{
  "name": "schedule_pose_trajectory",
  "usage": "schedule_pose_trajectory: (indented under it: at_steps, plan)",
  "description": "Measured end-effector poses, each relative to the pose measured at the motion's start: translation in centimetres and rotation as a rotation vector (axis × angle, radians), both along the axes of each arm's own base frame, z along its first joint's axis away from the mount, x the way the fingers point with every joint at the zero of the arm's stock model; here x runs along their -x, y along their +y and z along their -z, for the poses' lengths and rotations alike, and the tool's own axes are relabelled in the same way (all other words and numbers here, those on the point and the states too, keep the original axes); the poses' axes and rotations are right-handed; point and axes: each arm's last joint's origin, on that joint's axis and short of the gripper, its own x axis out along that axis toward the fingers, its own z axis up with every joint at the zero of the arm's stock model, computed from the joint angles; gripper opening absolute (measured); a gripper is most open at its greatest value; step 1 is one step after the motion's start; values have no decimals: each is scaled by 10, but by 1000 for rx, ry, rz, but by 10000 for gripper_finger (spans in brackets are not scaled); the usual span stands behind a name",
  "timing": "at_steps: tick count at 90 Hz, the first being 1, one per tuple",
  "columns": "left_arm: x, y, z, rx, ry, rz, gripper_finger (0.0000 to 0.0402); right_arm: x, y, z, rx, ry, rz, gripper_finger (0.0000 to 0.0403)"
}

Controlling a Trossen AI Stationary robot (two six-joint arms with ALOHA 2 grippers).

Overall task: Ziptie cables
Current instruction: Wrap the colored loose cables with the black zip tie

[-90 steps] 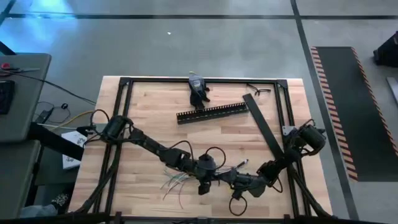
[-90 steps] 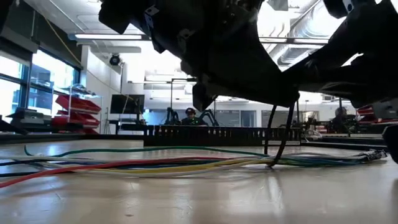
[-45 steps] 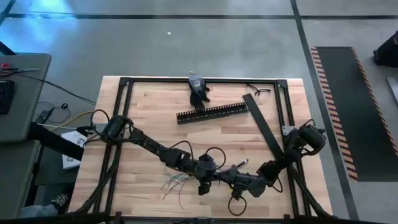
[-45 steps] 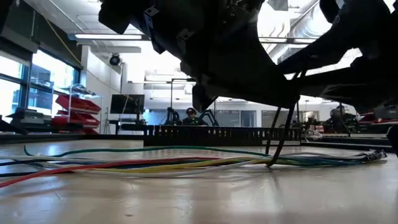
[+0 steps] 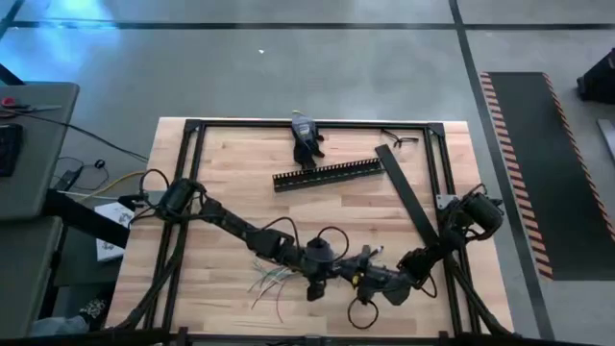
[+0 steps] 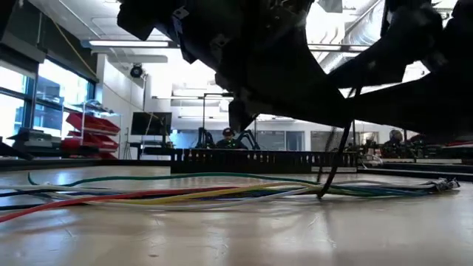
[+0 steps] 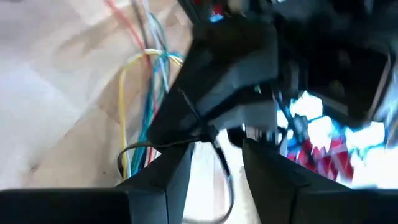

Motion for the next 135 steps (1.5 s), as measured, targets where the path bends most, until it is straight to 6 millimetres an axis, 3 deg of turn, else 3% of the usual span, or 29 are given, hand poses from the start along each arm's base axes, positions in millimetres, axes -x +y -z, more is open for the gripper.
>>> schedule_pose_trajectory:
  at_steps: [20,47,80,112,135]
  plan:
    - [0,-1,-2,4,-9,7,0,1,-6,4,-51,-28,127,136]
    - [1,-3,-2,2,-4,11,0,2,-6,5,-51,-24,134,131]
    - [1,-3,-1,1,-1,12,0,-4,-10,4,-80,-21,115,6]
    - [1,-3,-1,-5,-1,18,0,-17,-23,4,-259,-34,100,34]
    - [2,-5,-1,-15,-2,26,0,-17,-24,3,-196,-36,123,2]
